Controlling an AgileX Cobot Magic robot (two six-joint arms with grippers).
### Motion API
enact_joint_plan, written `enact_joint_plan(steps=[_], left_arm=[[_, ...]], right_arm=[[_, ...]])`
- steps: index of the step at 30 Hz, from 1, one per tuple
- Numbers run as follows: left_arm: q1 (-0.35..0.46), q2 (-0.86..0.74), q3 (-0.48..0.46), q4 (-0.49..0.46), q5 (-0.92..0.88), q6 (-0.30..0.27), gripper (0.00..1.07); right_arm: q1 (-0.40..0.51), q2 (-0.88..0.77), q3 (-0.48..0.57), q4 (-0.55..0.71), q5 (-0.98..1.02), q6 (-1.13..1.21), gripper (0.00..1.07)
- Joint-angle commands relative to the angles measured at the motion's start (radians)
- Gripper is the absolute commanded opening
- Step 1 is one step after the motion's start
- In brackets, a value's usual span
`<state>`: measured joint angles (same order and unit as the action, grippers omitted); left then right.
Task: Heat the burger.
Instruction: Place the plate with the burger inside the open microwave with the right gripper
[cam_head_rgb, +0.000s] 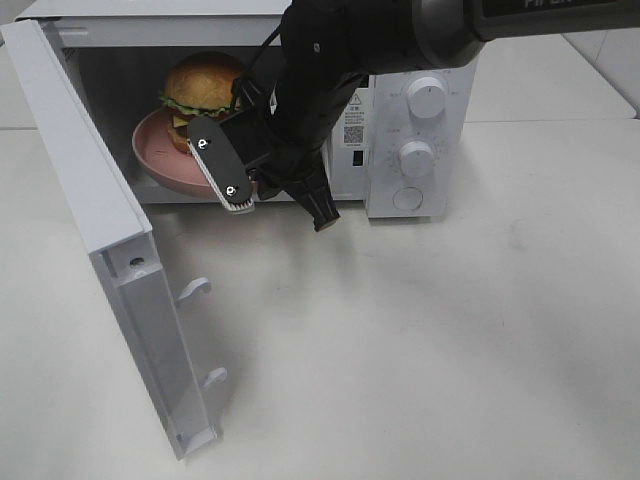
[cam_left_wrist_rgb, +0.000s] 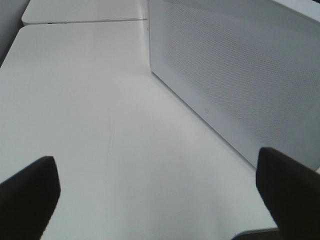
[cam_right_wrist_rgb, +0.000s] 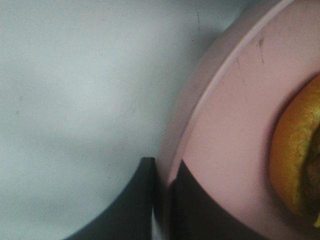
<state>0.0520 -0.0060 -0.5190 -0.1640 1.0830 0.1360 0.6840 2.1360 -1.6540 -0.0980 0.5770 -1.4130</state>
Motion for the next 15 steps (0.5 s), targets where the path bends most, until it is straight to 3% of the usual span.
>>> enact_joint_plan(steps=[1,15], left_arm=[[0.002,-0.017,0.003,-0.006,-0.011,-0.006,1.00],[0.002,-0.017,0.003,-0.006,-0.011,-0.006,1.00]], right_arm=[[0.001,0.016,-0.059,-0.022,-0.055,0.023,0.00],[0.001,0.106,-0.202,-0.071,-0.055,0.057,0.00]])
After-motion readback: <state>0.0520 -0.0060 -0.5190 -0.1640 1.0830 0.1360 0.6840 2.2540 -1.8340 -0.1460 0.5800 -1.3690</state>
